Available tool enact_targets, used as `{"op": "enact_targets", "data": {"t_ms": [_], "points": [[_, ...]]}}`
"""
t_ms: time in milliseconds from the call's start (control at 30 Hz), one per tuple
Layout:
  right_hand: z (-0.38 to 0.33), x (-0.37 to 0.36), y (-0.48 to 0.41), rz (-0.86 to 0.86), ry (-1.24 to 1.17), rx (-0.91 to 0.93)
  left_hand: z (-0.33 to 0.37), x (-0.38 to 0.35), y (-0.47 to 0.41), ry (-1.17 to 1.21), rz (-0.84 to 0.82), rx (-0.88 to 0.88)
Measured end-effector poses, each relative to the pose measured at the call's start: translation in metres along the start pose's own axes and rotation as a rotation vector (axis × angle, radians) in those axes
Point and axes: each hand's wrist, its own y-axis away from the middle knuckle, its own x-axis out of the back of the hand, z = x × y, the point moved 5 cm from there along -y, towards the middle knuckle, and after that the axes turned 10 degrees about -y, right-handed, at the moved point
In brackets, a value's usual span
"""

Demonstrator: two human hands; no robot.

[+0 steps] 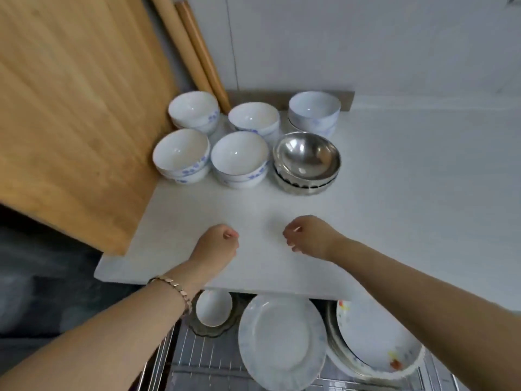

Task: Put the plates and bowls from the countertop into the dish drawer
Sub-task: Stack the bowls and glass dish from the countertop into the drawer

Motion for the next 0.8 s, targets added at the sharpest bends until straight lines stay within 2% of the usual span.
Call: {"op": "enact_targets", "data": {"t_ms": [100,200,367,467,533,633,733,800], "points": [[-0.045,-0.016,-0.049,0.095,-0.522,-0.177,-0.01,0.044,-0.037,-0.005,0.039,0.003],[-0.067,-0.035,-0.098,0.158,-0.914,-0.276,-0.022,0.069,-0.063,0.03,0.048,0.005],[-0.084,-0.052,-0.149,0.28,-1.253,-0.185,-0.052,0.078,-0.085,0.104,0.023,-0.004],[-0.079,-0.054,-0.149,0.374,-1.264,-0.174,-0.063,0.077,-0.086,0.132,-0.013,0.009],[-0.07,-0.054,-0.136,0.364,-1.206,-0.202,-0.064,0.076,-0.081,0.16,-0.025,0.026],[-0.048,-0.058,-0.105,0.311,-1.126,-0.231,-0.049,0.075,-0.063,0.327,-0.067,0.087],[-0.018,-0.061,-0.061,0.234,-1.045,-0.261,-0.021,0.063,-0.029,0.413,-0.293,0.123],[0.003,-0.061,-0.026,0.157,-1.02,-0.272,-0.009,0.049,-0.006,0.33,-0.417,0.109]]}}
